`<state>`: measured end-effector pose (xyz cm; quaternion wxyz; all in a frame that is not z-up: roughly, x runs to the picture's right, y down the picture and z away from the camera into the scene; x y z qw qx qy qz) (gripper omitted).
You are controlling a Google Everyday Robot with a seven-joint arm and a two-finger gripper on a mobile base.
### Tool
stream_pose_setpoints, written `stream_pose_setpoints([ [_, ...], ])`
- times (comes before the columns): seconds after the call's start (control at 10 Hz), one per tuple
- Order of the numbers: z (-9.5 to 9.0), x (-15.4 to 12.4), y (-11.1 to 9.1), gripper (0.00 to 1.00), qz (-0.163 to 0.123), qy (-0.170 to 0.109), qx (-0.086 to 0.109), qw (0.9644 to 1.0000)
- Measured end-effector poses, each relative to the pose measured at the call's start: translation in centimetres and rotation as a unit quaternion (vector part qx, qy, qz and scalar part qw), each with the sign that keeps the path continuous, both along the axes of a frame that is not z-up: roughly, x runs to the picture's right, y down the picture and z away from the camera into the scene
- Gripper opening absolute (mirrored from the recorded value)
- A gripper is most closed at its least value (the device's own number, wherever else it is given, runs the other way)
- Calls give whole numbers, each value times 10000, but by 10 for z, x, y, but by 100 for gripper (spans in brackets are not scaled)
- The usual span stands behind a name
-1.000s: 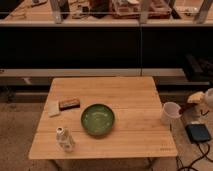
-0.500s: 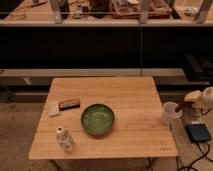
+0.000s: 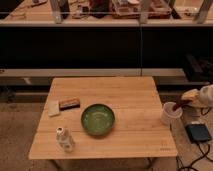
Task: Place the pepper in the ceramic cup
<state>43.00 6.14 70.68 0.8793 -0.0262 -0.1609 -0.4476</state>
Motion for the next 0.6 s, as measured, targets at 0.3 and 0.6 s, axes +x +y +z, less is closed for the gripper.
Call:
stream_pose_setpoints([
  [0.3,-6,-5,-1,80,-18,-35,5,10000],
  [0.6,-13,-10,-1,80,41,-156,-47,9999],
])
